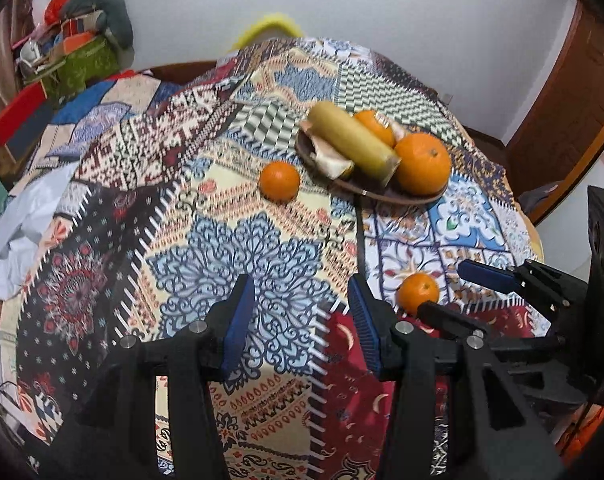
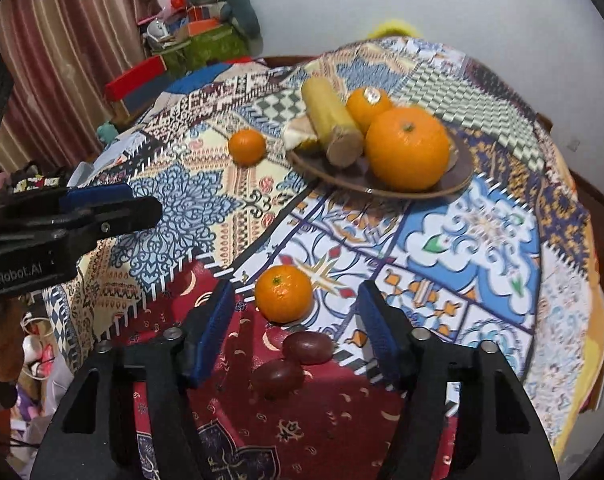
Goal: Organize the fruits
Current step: 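Grasp a small mandarin with the right gripper while the left grasps another mandarin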
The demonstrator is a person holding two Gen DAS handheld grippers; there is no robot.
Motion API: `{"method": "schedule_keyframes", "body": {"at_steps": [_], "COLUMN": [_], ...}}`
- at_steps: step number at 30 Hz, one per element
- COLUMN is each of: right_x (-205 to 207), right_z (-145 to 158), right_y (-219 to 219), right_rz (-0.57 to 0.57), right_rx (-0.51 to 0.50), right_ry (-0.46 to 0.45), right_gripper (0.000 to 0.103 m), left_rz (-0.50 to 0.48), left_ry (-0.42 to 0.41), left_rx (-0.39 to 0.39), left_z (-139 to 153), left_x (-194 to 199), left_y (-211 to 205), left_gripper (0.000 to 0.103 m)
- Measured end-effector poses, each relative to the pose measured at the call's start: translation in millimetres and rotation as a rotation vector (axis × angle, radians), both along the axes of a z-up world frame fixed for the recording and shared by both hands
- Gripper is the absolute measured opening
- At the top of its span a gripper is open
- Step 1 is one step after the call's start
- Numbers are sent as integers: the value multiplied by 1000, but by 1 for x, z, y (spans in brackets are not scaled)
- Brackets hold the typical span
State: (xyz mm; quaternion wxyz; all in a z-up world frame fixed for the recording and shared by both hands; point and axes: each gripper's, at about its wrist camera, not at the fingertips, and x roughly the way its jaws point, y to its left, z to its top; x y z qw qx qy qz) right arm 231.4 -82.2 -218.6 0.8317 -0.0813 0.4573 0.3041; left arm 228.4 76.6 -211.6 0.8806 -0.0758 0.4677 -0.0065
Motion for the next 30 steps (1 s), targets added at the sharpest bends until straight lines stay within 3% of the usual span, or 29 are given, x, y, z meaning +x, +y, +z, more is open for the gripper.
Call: {"method": "schedule_keyframes", "body": {"at_steps": [5, 11, 20, 30], "right_x": [2, 2, 11, 39], "right_z": [-10, -13, 3, 27], "right_y": [5, 7, -7, -36], "right_rz": [9, 22, -14, -98], "right_rx": [-16, 0, 21, 16], "right_ry": [16, 26, -24, -127], "right_gripper": [51, 32, 32, 32], "left_rz": [-1, 7, -9, -10], "left_ry": [23, 28, 25, 26], "left_rx": [1, -17, 5, 44], "left_z": [-10, -13, -13, -15], "left_x": [1, 9, 24, 66], "left_y": [2, 5, 1, 6], "left_gripper": [48, 48, 48, 48]}}
